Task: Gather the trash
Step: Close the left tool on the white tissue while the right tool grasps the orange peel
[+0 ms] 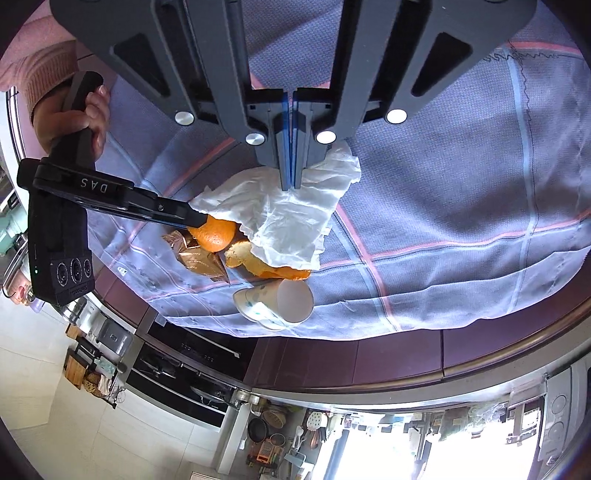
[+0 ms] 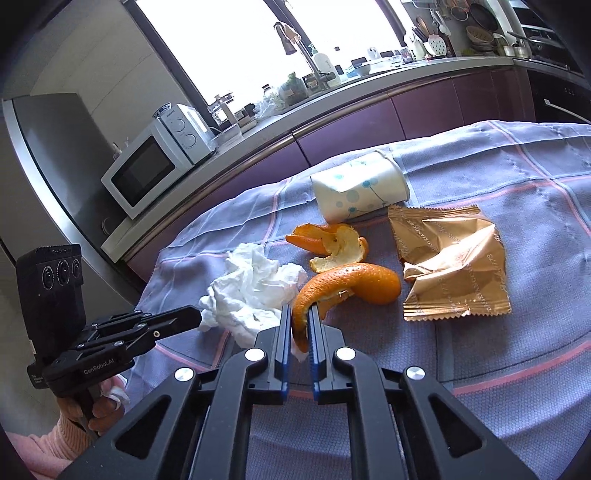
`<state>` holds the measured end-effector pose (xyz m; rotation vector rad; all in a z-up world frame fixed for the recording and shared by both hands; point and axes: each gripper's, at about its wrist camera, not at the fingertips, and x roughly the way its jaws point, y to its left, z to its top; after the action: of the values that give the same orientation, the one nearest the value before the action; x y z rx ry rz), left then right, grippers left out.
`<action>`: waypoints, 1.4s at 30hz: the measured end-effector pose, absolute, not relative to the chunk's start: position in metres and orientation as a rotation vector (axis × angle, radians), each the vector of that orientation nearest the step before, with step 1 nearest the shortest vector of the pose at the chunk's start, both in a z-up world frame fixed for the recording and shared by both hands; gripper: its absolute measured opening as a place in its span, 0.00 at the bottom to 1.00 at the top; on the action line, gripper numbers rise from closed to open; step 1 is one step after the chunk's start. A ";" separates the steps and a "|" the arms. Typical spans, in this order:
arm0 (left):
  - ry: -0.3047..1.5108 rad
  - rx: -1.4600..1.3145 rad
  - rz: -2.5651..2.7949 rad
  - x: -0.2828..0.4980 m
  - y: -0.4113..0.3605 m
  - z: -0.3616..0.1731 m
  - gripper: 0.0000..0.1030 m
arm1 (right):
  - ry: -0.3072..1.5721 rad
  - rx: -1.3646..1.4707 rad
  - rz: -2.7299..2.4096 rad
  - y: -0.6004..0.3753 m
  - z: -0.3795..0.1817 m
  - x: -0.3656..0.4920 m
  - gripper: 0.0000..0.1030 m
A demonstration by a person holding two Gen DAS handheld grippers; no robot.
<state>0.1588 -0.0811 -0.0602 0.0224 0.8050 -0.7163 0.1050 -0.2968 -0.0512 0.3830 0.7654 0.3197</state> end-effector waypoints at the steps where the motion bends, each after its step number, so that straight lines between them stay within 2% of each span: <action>1: 0.795 0.031 -0.710 0.157 -0.080 -0.059 0.04 | 0.765 0.381 0.320 -0.297 -0.051 0.103 0.07; 2: 0.787 0.041 -0.701 0.156 -0.080 -0.058 0.16 | 0.765 0.381 0.324 -0.297 -0.051 0.102 0.07; 3: 0.780 0.048 -0.693 0.156 -0.079 -0.057 0.24 | 0.763 0.381 0.328 -0.296 -0.051 0.100 0.07; 4: 0.773 0.053 -0.690 0.156 -0.080 -0.056 0.35 | 0.763 0.378 0.330 -0.295 -0.050 0.099 0.07; 7: 0.756 0.070 -0.705 0.155 -0.086 -0.054 0.44 | 0.766 0.379 0.339 -0.293 -0.051 0.099 0.07; 8: 0.752 0.084 -0.706 0.156 -0.090 -0.054 0.55 | 0.768 0.379 0.343 -0.292 -0.052 0.100 0.07; 10: 0.751 0.114 -0.702 0.159 -0.100 -0.056 0.63 | 0.773 0.375 0.356 -0.288 -0.053 0.101 0.07; 13: 0.781 0.144 -0.705 0.166 -0.113 -0.064 0.63 | 0.780 0.370 0.373 -0.283 -0.055 0.102 0.07; 14: 0.797 0.143 -0.706 0.169 -0.116 -0.067 0.59 | 0.782 0.368 0.375 -0.281 -0.056 0.102 0.07; 15: 0.817 0.137 -0.713 0.172 -0.118 -0.071 0.53 | 0.782 0.366 0.378 -0.279 -0.056 0.102 0.07; 16: 0.844 0.125 -0.726 0.175 -0.119 -0.074 0.38 | 0.782 0.363 0.381 -0.277 -0.056 0.102 0.07; 17: 0.862 0.112 -0.732 0.178 -0.119 -0.077 0.29 | 0.782 0.361 0.384 -0.276 -0.055 0.102 0.07; 20: 0.859 0.083 -0.733 0.179 -0.114 -0.077 0.19 | 0.778 0.357 0.390 -0.275 -0.054 0.102 0.07; 25: 0.829 0.063 -0.723 0.169 -0.105 -0.070 0.15 | 0.757 0.351 0.405 -0.275 -0.049 0.099 0.07; 33: 0.771 0.007 -0.686 0.152 -0.062 -0.049 0.15 | 0.735 0.301 0.417 -0.265 -0.040 0.094 0.05; 37: 0.755 -0.007 -0.668 0.144 -0.045 -0.043 0.15 | 0.744 0.295 0.379 -0.266 -0.042 0.094 0.08; 42: 0.749 -0.024 -0.645 0.138 -0.027 -0.042 0.15 | 0.768 0.284 0.335 -0.267 -0.048 0.096 0.33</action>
<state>0.1381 -0.0268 -0.0419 -0.0243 0.7490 -0.6446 0.0958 -0.2667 -0.0485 0.2835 0.7685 0.3348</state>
